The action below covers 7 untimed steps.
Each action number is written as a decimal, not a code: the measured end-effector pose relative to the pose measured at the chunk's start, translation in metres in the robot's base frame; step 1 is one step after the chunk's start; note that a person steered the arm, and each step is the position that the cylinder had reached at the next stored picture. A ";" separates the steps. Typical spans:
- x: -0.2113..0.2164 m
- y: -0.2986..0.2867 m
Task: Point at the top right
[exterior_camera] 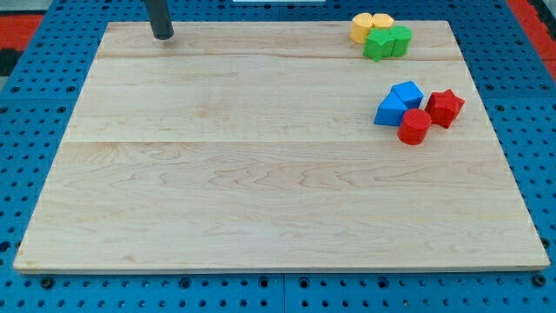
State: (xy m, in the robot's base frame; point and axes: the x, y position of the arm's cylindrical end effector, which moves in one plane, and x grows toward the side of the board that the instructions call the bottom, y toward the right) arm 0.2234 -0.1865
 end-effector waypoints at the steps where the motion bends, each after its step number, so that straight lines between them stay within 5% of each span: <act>1: 0.000 0.028; 3: -0.028 0.137; 7: -0.030 0.267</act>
State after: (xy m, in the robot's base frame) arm 0.1935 0.0808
